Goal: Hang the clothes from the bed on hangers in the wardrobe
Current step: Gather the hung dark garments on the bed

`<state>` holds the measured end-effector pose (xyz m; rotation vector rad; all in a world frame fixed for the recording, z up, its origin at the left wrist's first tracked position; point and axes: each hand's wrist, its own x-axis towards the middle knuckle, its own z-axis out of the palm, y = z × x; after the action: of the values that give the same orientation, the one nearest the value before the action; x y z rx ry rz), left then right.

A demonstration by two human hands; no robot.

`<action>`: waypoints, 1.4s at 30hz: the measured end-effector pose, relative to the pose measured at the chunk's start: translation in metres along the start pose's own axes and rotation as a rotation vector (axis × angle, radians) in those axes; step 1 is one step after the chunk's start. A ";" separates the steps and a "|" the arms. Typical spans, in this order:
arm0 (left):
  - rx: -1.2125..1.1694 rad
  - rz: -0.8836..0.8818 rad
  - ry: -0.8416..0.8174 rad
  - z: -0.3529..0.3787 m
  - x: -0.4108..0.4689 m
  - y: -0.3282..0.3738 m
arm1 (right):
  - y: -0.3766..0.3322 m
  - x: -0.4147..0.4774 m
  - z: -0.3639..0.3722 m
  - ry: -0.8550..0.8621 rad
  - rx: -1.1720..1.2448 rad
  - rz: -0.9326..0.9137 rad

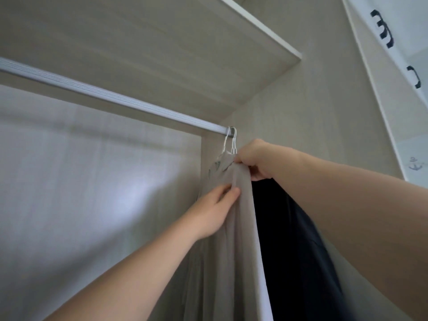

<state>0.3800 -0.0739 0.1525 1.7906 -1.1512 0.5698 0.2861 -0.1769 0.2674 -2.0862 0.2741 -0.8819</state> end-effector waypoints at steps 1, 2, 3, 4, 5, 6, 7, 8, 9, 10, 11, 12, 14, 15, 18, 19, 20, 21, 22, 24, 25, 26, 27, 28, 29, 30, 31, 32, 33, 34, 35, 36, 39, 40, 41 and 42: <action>0.006 0.001 -0.014 -0.001 -0.002 -0.001 | 0.001 0.005 0.001 0.008 0.035 -0.036; 0.021 0.006 -0.035 -0.002 -0.005 -0.003 | 0.001 0.006 0.002 0.022 0.074 -0.073; 0.038 0.012 -0.057 -0.002 -0.008 -0.004 | 0.000 0.007 0.004 0.030 0.077 -0.067; 0.049 0.016 -0.080 -0.001 -0.011 -0.006 | -0.007 -0.004 0.005 0.050 0.015 0.004; 0.052 0.018 -0.096 -0.001 -0.013 -0.007 | -0.008 -0.015 0.014 0.080 -0.221 -0.008; 0.051 0.018 -0.104 0.000 -0.015 -0.007 | -0.009 -0.019 0.018 0.102 -0.538 -0.132; 0.048 0.018 -0.104 0.000 -0.016 -0.007 | -0.010 -0.022 0.020 0.172 -0.669 -0.176; 0.045 0.016 -0.099 -0.001 -0.018 -0.006 | -0.009 -0.018 0.023 0.210 -0.611 -0.206; 0.039 0.013 -0.092 -0.001 -0.019 -0.005 | -0.012 -0.013 0.022 0.210 -0.385 -0.186; 0.034 0.010 -0.084 -0.002 -0.020 -0.004 | -0.008 -0.004 0.021 0.193 -0.171 -0.157; 0.030 0.006 -0.075 -0.002 -0.021 -0.003 | -0.006 -0.003 0.024 0.224 -0.102 -0.160; 0.031 0.007 -0.063 -0.002 -0.020 -0.003 | -0.003 0.000 0.024 0.243 -0.098 -0.189; 0.059 0.022 -0.032 -0.004 -0.020 -0.001 | -0.004 0.006 0.022 0.292 -0.067 -0.213; 0.079 0.032 -0.009 -0.004 -0.021 -0.001 | -0.003 0.007 0.020 0.320 -0.071 -0.255; 0.142 0.070 0.114 -0.005 -0.028 0.003 | 0.000 0.001 0.009 0.375 -0.153 -0.411; 0.181 0.086 0.166 -0.006 -0.031 0.004 | 0.001 -0.003 0.004 0.397 -0.201 -0.451; 0.231 0.099 0.209 -0.006 -0.033 0.006 | 0.004 -0.007 -0.002 0.421 -0.259 -0.494; 0.270 0.104 0.237 -0.006 -0.035 0.009 | 0.008 -0.012 -0.009 0.447 -0.316 -0.535; 0.286 0.097 0.255 -0.007 -0.036 0.012 | 0.011 -0.018 -0.018 0.479 -0.372 -0.576; 0.281 0.090 0.319 -0.012 -0.034 0.022 | 0.015 -0.033 -0.040 0.575 -0.500 -0.633; 0.285 0.109 0.379 -0.014 -0.032 0.029 | 0.016 -0.040 -0.053 0.622 -0.551 -0.648; 0.292 0.138 0.452 -0.015 -0.030 0.037 | 0.018 -0.048 -0.067 0.666 -0.596 -0.654; 0.291 0.165 0.528 -0.015 -0.028 0.046 | 0.019 -0.056 -0.082 0.712 -0.637 -0.655; 0.283 0.182 0.594 -0.013 -0.026 0.056 | 0.021 -0.064 -0.099 0.745 -0.667 -0.655; 0.274 0.187 0.641 -0.010 -0.025 0.068 | 0.023 -0.073 -0.116 0.776 -0.693 -0.660; 0.269 0.189 0.672 -0.005 -0.024 0.081 | 0.025 -0.082 -0.133 0.802 -0.711 -0.659; 0.269 0.194 0.696 0.002 -0.023 0.094 | 0.027 -0.090 -0.151 0.823 -0.729 -0.650; 0.266 0.206 0.715 0.010 -0.023 0.108 | 0.029 -0.099 -0.170 0.837 -0.745 -0.636; 0.259 0.227 0.729 0.018 -0.023 0.123 | 0.032 -0.108 -0.188 0.853 -0.757 -0.619; 0.251 0.252 0.734 0.028 -0.024 0.138 | 0.036 -0.119 -0.207 0.870 -0.768 -0.597; 0.243 0.277 0.733 0.039 -0.024 0.154 | 0.040 -0.129 -0.226 0.889 -0.781 -0.573; 0.231 0.301 0.726 0.051 -0.026 0.170 | 0.044 -0.141 -0.245 0.909 -0.797 -0.551; 0.170 0.354 0.668 0.088 -0.036 0.224 | 0.054 -0.180 -0.304 0.958 -0.902 -0.474; 0.148 0.364 0.644 0.101 -0.040 0.242 | 0.057 -0.194 -0.324 0.972 -0.942 -0.448; 0.127 0.370 0.622 0.115 -0.044 0.260 | 0.059 -0.208 -0.344 0.989 -0.979 -0.424; 0.104 0.375 0.605 0.129 -0.048 0.278 | 0.061 -0.223 -0.364 1.010 -1.015 -0.403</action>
<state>0.1012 -0.2071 0.1761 1.3358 -1.0327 1.3089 -0.1154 -0.3338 0.2581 -2.3824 1.0132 -2.3958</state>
